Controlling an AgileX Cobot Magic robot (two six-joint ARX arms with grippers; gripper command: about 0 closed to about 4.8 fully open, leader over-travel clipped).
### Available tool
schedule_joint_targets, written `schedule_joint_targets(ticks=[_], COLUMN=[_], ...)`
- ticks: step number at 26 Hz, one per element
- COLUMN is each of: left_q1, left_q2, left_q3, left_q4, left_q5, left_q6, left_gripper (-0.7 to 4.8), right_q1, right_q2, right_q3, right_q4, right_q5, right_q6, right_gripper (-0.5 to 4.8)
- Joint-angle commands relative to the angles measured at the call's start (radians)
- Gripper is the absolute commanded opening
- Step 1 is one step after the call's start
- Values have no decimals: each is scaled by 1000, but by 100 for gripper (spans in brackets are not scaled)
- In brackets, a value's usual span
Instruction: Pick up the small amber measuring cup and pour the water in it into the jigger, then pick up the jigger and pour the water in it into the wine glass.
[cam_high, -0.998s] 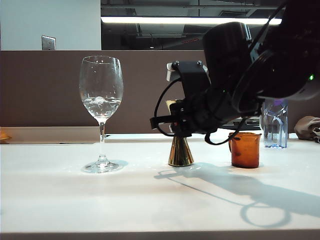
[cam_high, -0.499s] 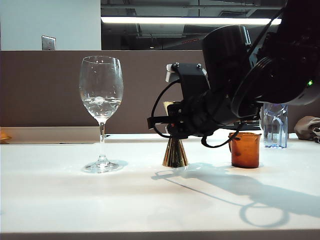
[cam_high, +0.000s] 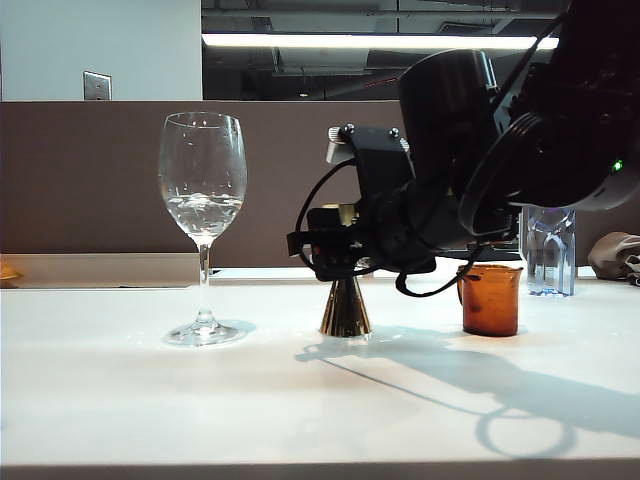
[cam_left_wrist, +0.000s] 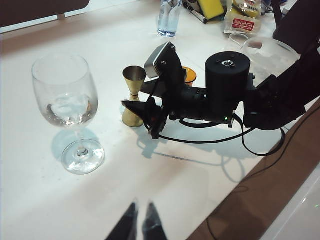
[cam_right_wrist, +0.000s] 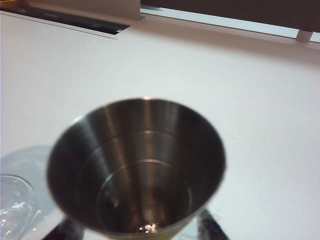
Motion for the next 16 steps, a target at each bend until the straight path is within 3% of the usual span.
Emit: schedule_joint_targets(ticks=[1,5,7,16], left_q1=[-1,-1,-1,-1], left_q2=[0,0,0,0], left_q3=[3,3,3,3], left_q4=[13,13,13,13], left_q5=[3,3,3,3], left_q6=[4,4,4,4], left_gripper=[26,26,26,26], right_q1=[9,16,25,24], right_q2=[-4,-11,-39,-401], right_q3=[1,-30,-66,-367], right_q4=[20,69,76,70], right_q5=[3,16,93,162], right_q6=[3,2,2,-17], right_gripper=[286,351,391,376])
